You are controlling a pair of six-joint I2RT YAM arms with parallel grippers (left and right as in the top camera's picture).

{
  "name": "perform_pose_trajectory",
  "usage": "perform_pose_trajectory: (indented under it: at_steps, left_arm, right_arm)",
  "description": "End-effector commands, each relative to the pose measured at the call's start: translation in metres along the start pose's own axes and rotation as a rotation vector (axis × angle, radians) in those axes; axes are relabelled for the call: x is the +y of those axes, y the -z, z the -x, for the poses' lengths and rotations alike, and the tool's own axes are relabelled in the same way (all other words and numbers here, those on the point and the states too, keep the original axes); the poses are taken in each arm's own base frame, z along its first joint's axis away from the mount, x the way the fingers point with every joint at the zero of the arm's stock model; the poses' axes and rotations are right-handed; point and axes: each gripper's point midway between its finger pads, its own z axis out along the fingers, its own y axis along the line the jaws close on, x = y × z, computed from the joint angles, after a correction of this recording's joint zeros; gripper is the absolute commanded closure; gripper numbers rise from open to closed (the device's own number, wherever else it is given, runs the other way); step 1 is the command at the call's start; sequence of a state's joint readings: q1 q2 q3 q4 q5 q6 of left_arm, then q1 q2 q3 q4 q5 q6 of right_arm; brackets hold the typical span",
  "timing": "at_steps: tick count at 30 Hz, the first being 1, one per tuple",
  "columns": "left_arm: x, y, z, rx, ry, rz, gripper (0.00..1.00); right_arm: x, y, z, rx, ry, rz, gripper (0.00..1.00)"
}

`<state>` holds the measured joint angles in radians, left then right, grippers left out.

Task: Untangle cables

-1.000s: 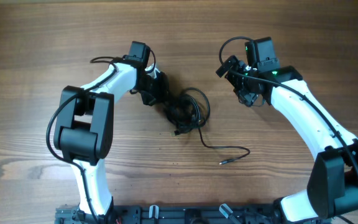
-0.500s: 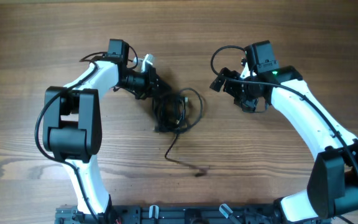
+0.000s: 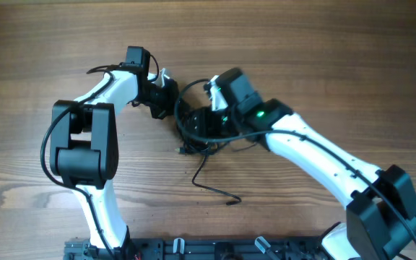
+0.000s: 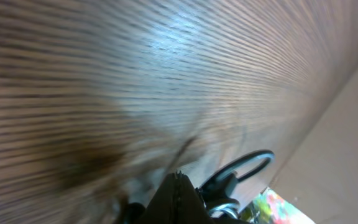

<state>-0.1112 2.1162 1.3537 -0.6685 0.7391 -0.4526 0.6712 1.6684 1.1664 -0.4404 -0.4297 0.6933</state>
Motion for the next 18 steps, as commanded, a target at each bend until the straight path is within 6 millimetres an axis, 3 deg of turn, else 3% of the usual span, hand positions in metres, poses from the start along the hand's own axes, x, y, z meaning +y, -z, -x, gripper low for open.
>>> perform_pose_trajectory:
  at_steps: [1, 7, 12, 18]
  left_arm:
    - [0.018, -0.004, 0.004, -0.030, 0.065, 0.088, 0.96]
    - [0.018, -0.004, 0.004, -0.029, 0.065, 0.087, 0.94]
    - [0.018, -0.004, 0.003, -0.029, 0.065, 0.087, 0.92]
    - [0.018, -0.004, 0.004, -0.029, 0.065, 0.087, 0.91]
  right_arm:
    - [-0.010, -0.023, 0.007, -0.082, -0.056, -0.103, 0.64]
    - [0.021, -0.064, -0.025, 0.009, 0.080, -0.011, 0.71]
    - [0.003, -0.080, -0.015, -0.061, 0.101, -0.097, 0.75]
    - [0.005, -0.081, -0.011, -0.076, 0.110, -0.089, 0.87]
